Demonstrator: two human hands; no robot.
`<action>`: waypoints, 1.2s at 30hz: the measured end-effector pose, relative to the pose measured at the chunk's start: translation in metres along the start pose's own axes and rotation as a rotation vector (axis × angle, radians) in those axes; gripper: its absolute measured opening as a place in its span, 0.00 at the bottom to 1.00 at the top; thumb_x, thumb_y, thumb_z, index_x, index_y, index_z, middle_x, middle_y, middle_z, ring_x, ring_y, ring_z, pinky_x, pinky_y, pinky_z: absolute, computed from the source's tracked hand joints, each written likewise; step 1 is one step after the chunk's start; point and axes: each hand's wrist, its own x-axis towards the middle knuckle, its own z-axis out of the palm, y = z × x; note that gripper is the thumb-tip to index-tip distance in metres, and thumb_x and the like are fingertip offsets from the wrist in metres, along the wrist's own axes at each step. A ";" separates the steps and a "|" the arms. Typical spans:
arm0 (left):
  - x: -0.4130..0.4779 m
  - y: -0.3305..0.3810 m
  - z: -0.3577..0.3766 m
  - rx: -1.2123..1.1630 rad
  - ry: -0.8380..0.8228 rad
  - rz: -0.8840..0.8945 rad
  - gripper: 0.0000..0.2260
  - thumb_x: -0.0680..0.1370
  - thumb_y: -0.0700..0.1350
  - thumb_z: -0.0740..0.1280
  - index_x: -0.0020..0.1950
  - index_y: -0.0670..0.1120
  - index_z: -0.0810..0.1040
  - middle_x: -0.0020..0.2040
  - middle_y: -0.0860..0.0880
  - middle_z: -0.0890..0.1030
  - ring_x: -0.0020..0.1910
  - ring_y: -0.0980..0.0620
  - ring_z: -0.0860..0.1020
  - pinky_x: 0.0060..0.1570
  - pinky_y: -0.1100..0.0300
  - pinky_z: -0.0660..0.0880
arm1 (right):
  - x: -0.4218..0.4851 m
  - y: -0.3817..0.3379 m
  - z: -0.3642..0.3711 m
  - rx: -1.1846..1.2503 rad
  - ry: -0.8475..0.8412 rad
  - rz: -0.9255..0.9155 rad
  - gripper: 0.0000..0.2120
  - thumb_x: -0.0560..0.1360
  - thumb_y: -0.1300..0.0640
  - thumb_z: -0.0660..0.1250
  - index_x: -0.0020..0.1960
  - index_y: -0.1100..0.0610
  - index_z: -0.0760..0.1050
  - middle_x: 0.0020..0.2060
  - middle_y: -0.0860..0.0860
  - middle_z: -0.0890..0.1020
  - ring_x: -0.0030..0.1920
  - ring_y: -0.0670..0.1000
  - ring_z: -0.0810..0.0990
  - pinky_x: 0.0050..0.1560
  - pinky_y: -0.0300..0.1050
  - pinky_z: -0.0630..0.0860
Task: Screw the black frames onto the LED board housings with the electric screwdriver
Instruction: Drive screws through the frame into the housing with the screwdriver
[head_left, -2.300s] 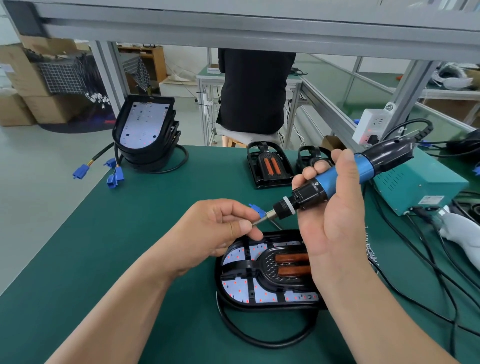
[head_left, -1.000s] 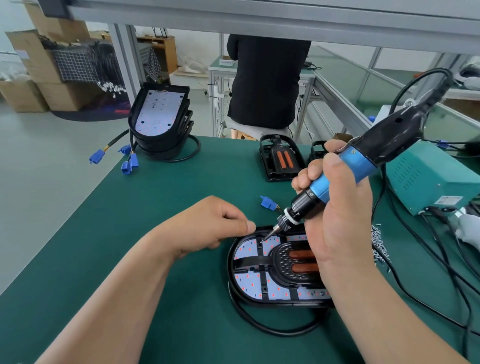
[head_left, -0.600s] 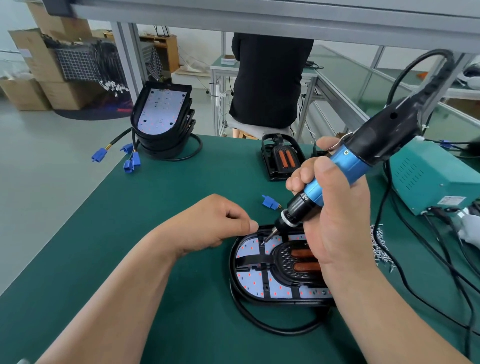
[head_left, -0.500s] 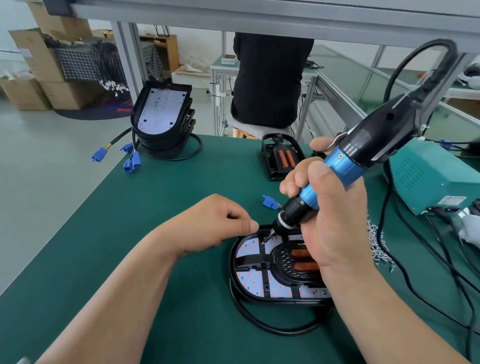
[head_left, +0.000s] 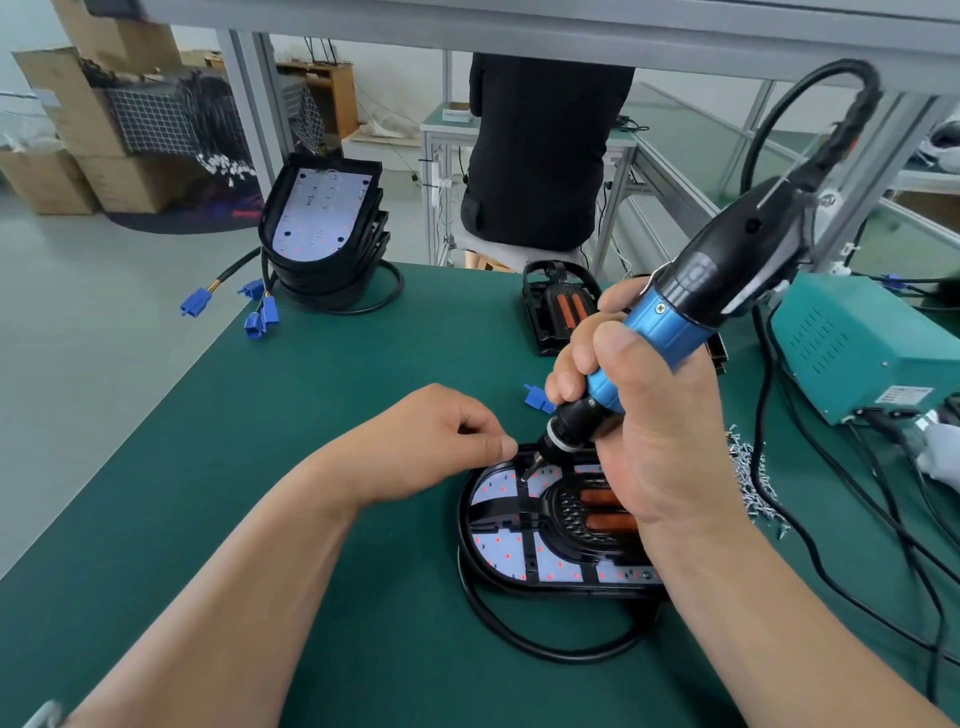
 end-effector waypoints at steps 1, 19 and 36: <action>0.000 0.000 0.000 0.002 0.002 -0.002 0.10 0.81 0.50 0.73 0.44 0.45 0.86 0.27 0.56 0.69 0.26 0.57 0.63 0.26 0.67 0.61 | 0.001 0.000 0.000 -0.006 -0.013 0.000 0.08 0.75 0.58 0.69 0.52 0.48 0.76 0.34 0.51 0.74 0.34 0.55 0.74 0.46 0.59 0.69; 0.011 -0.008 0.004 -0.640 0.096 -0.280 0.12 0.83 0.31 0.60 0.63 0.36 0.78 0.44 0.40 0.87 0.27 0.56 0.68 0.24 0.66 0.64 | 0.012 -0.003 -0.022 0.408 0.220 -0.011 0.11 0.83 0.56 0.63 0.65 0.52 0.74 0.39 0.49 0.73 0.38 0.48 0.74 0.50 0.46 0.76; 0.013 -0.005 0.002 -0.836 0.182 -0.201 0.19 0.74 0.58 0.72 0.48 0.42 0.79 0.30 0.51 0.73 0.22 0.58 0.62 0.19 0.68 0.57 | 0.010 0.002 -0.023 0.438 0.304 0.025 0.11 0.84 0.57 0.63 0.66 0.54 0.73 0.39 0.49 0.75 0.38 0.48 0.75 0.49 0.46 0.77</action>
